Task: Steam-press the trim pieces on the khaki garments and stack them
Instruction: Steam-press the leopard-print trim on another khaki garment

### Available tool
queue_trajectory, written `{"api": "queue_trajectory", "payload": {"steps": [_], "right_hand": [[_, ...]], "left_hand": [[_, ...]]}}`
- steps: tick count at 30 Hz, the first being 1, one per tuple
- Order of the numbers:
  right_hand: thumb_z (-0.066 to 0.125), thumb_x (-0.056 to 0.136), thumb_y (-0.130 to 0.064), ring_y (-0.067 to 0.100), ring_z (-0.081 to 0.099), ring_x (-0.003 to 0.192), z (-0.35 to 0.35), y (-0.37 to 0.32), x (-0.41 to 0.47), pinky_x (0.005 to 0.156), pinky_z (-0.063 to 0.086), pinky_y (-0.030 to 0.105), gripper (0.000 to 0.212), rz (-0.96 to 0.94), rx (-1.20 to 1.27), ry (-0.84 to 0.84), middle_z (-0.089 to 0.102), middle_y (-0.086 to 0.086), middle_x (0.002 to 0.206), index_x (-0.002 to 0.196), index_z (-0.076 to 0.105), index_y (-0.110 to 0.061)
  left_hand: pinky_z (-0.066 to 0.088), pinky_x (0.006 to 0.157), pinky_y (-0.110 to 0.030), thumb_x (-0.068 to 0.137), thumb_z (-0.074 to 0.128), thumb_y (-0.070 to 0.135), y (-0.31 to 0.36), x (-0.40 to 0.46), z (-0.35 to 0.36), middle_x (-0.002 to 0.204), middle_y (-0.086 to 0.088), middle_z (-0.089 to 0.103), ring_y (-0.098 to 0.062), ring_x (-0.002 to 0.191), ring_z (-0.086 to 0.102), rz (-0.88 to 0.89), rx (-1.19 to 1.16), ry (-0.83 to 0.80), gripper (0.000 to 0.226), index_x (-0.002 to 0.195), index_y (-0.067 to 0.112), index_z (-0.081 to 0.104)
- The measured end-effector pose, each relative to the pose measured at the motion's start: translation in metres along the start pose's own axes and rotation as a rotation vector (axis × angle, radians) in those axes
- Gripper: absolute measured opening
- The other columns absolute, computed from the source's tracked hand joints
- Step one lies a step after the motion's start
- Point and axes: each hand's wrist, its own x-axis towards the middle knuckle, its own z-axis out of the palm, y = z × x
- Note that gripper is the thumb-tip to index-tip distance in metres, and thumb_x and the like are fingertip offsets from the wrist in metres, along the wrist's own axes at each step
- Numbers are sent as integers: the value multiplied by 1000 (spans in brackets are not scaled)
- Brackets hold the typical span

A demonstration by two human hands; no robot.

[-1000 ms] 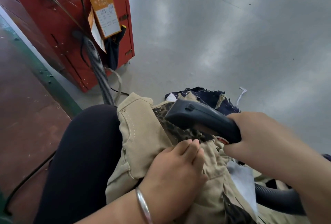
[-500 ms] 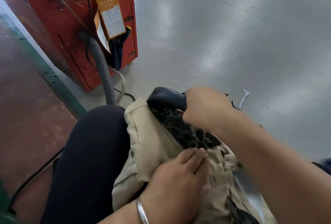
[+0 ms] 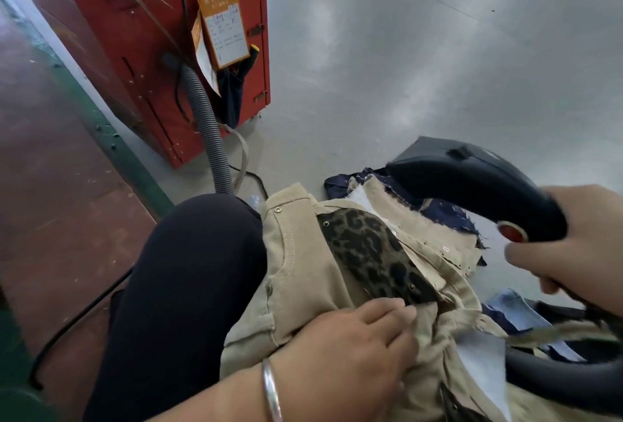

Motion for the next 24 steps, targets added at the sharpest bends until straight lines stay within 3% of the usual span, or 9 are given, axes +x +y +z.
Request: {"api": "queue_trajectory", "payload": {"steps": [2, 5, 8, 10, 13, 17, 20, 24], "right_hand": [[69, 48, -38, 16, 55, 33, 3, 1, -15, 42, 52, 37, 32, -13, -61, 25, 63, -3, 47, 80, 61, -37], [66, 44, -31, 15, 57, 39, 15, -1, -27, 46, 51, 44, 44, -95, -115, -36, 64, -17, 55, 82, 58, -52], [59, 49, -29, 9, 54, 47, 31, -14, -30, 46, 40, 29, 16, -114, -200, -148, 62, -21, 59, 63, 58, -35], [62, 64, -32, -1, 48, 53, 38, -27, -27, 46, 31, 21, 14, -134, -378, -190, 57, -10, 58, 70, 50, -35], [60, 76, -37, 0, 44, 58, 44, -51, -13, 45, 28, 20, 14, -151, -536, -192, 52, -12, 70, 85, 49, -34], [64, 76, -29, 8, 42, 54, 63, -75, 25, 45, 25, 22, 17, -232, -467, -50, 46, -8, 68, 84, 48, -25], [64, 82, -21, 11, 38, 53, 73, -94, 57, 46, 23, 20, 15, -210, -350, -70, 42, -4, 65, 87, 49, -21], [67, 81, -18, 19, 60, 54, 51, -70, 67, 46, 39, 22, 8, -170, -206, -96, 58, 3, 64, 84, 60, -14]], "left_hand": [[53, 83, -21, 88, 49, 33, 6, -3, 5, 126, 7, 63, -9, 121, 55, -7, -26, 62, 25, 102, 29, 69], [53, 79, -21, 82, 52, 30, 19, -6, 10, 116, 3, 68, -13, 108, 64, -165, -80, 154, 20, 87, 34, 71], [54, 73, -22, 82, 53, 27, 27, -9, 13, 112, -3, 70, -15, 98, 68, -215, -46, 191, 23, 91, 35, 72], [53, 72, -22, 87, 46, 25, 26, -10, 13, 111, -5, 70, -15, 94, 69, -226, -26, 198, 28, 92, 33, 73], [52, 70, -21, 87, 48, 21, 26, -8, 15, 111, -6, 70, -15, 91, 69, -223, -11, 214, 28, 90, 32, 73], [52, 65, -19, 81, 50, 22, 25, -6, 13, 110, -5, 71, -13, 90, 69, -233, -58, 197, 27, 87, 32, 74], [54, 68, -20, 79, 53, 28, 26, -10, 10, 116, -4, 69, -13, 95, 68, -234, -103, 179, 24, 91, 33, 74], [55, 62, -24, 77, 53, 28, 23, -20, 2, 116, -4, 68, -17, 98, 66, -305, -155, 202, 31, 100, 30, 73]]}}
